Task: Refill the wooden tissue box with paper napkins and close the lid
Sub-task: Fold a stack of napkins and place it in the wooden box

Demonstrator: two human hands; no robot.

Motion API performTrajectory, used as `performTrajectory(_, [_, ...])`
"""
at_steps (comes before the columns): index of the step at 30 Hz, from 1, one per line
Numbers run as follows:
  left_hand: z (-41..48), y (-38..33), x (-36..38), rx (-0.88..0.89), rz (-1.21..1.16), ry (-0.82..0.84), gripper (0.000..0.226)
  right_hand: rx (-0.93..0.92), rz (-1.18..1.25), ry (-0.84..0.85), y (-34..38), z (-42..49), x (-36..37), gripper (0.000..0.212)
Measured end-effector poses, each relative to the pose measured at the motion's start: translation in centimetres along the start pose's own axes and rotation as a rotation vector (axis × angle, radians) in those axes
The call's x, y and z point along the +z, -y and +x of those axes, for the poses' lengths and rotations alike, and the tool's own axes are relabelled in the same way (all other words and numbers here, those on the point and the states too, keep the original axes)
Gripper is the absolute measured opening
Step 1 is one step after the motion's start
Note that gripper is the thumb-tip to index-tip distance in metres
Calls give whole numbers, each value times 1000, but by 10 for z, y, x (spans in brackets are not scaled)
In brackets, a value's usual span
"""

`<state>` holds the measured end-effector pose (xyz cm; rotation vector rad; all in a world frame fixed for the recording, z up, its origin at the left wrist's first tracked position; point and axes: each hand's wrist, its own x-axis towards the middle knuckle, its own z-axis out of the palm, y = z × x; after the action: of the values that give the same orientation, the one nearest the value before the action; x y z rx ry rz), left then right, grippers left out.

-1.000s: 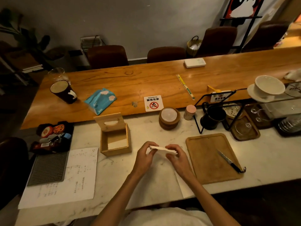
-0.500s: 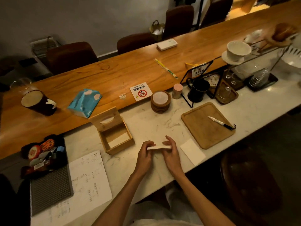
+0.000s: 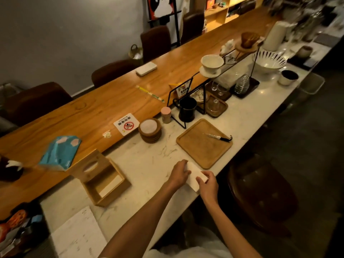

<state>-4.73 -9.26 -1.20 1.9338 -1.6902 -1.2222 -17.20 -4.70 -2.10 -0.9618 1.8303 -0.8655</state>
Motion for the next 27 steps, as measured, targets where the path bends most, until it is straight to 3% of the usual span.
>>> performTrajectory(7, [17,-11,29,-105,300,-71,44,-98,-457,-45,-11,20,2,30])
performTrajectory(11, [23,-14,32,-207,273,-59,47,-73,-541,17,-13,31,-8,45])
performTrajectory(15, [18,-1,32,-228,199,-49,45,-102,-634,166,-15,38,-17,41])
performTrajectory(18, [-1,17,27,-195,54,-170,29,-175,-651,293,-6,40,-16,29])
performTrajectory(20, [-21,28,16,-109,-195,-336,14,-342,-480,377,9,41,-9,20])
performTrajectory(23, [-61,40,-11,-77,-495,-559,16,-608,-299,570,39,38,12,17])
performTrajectory(27, [-102,53,-39,-89,-592,-737,15,-756,-227,766,65,18,50,17])
